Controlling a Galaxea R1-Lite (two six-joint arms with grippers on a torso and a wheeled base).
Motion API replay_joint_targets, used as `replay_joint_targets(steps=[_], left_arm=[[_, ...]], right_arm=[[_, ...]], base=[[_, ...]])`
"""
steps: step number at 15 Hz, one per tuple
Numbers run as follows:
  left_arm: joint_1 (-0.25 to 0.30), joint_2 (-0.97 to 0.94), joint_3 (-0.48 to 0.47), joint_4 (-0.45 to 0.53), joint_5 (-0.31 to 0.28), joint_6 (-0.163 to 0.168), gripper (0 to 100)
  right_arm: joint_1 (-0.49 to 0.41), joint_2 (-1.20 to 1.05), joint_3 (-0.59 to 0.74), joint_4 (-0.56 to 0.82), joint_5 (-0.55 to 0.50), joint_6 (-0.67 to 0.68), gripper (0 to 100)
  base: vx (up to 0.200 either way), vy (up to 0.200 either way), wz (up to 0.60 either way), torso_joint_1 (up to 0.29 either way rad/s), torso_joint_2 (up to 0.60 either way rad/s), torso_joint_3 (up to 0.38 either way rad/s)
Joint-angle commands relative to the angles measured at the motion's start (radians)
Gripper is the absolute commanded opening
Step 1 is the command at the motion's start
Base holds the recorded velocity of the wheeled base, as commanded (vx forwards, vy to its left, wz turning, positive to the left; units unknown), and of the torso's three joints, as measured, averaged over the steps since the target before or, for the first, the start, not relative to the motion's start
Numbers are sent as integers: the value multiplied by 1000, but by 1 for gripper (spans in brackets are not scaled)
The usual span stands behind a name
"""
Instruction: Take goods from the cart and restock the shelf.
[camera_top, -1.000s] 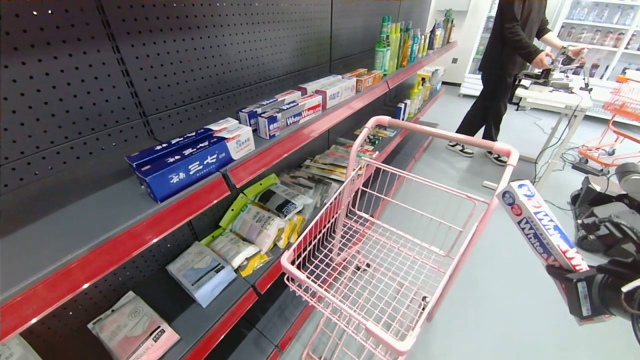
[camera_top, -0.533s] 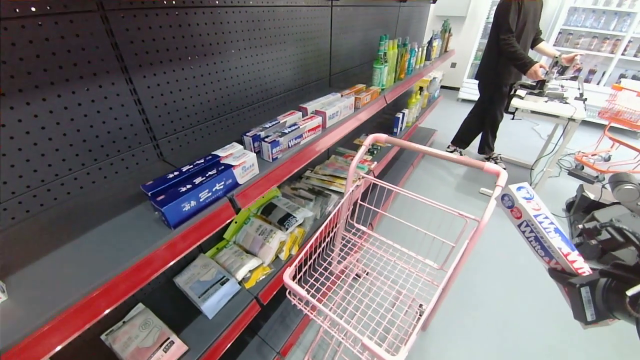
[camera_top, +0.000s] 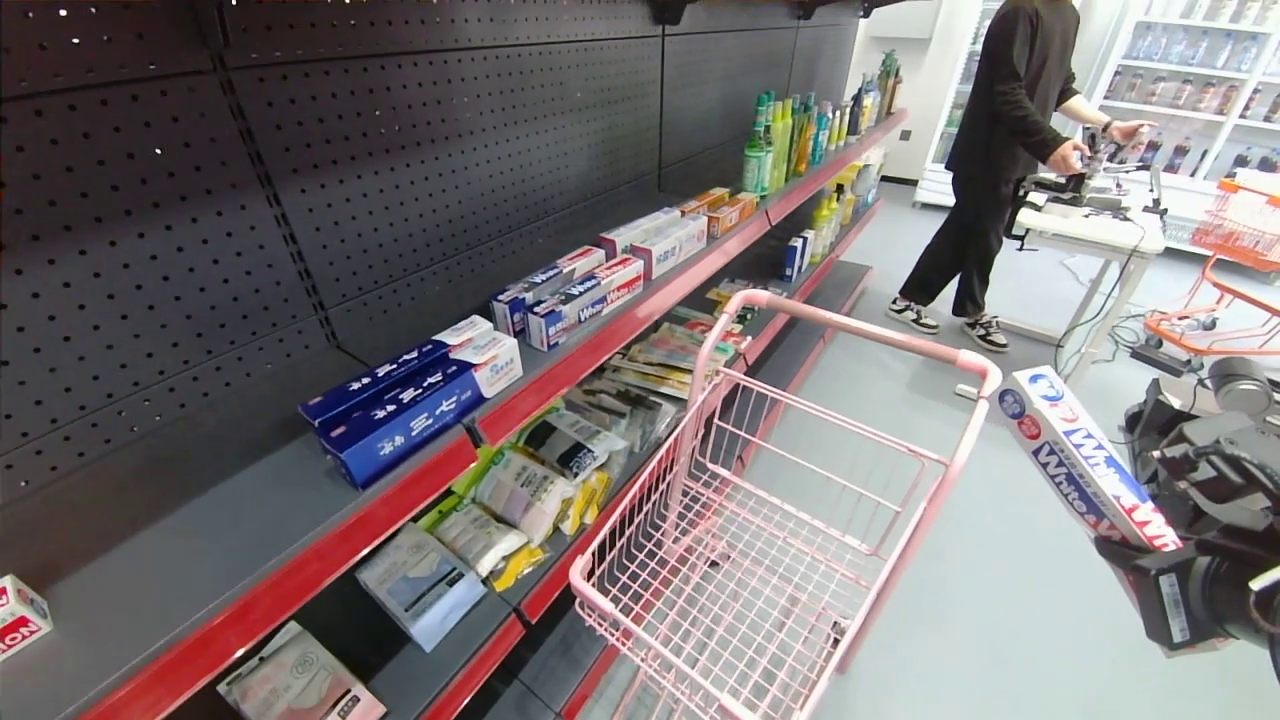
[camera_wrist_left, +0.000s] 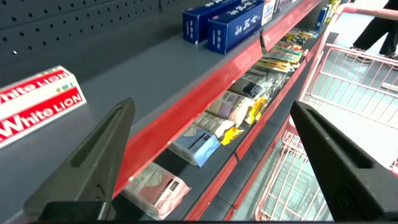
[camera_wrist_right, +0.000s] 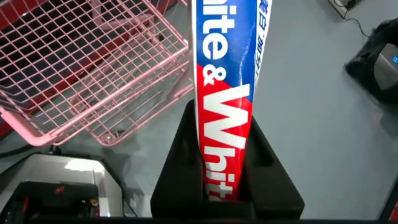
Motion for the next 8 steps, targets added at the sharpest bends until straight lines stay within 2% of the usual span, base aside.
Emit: replay_joint_targets(steps=[1,8], left_arm=[[0,1,0,0,1,0,100],[0,1,0,0,1,0,100]], right_arm=[[2,6,1,-1,-1,-1,0],[6,16,2,-1,1,-1,0]], base=[[0,0,0,154,-349,-178],[0,0,0,170,-348,-186]])
